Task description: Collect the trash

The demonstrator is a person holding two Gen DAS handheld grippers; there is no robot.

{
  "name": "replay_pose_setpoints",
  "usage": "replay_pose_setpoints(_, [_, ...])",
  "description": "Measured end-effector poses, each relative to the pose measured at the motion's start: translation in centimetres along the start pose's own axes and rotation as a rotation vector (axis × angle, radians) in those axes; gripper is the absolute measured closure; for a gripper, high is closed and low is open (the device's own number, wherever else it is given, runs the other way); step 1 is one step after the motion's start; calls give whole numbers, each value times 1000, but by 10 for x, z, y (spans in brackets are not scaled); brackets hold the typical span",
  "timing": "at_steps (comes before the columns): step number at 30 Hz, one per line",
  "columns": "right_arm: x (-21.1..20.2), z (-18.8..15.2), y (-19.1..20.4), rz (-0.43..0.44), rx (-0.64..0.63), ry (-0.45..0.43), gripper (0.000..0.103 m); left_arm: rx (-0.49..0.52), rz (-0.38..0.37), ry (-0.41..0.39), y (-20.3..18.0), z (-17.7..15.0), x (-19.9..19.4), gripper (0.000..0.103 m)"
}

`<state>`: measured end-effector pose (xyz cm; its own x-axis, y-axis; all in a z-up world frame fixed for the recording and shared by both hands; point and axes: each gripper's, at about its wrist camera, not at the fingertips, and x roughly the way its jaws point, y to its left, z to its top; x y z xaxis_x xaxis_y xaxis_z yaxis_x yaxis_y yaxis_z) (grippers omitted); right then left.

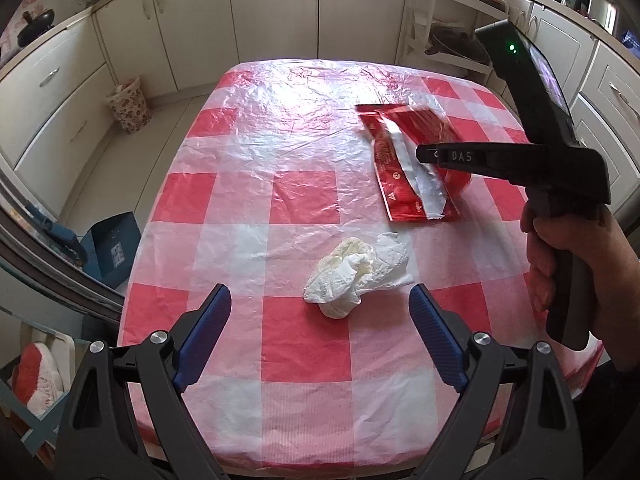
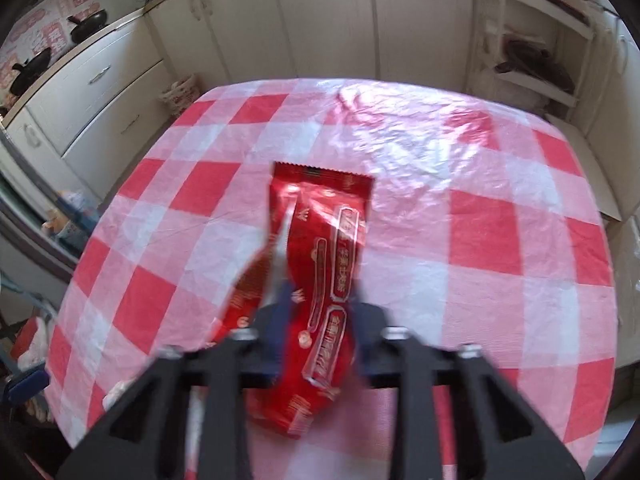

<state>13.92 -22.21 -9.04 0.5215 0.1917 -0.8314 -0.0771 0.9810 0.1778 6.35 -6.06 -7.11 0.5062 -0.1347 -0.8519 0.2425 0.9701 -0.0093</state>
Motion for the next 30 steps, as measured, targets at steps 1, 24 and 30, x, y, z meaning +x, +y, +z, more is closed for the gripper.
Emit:
replay_pose_setpoints(1, [0, 0, 1, 10, -5, 2, 98, 6, -5, 9, -2, 1, 4, 16])
replay_pose_setpoints(24, [-90, -4, -38, 116, -22, -141, 101, -17, 30, -32, -11, 21, 19, 84])
replay_pose_setpoints(30, [-71, -6, -38, 124, 39, -90, 24, -66, 14, -52, -4, 20, 8, 83])
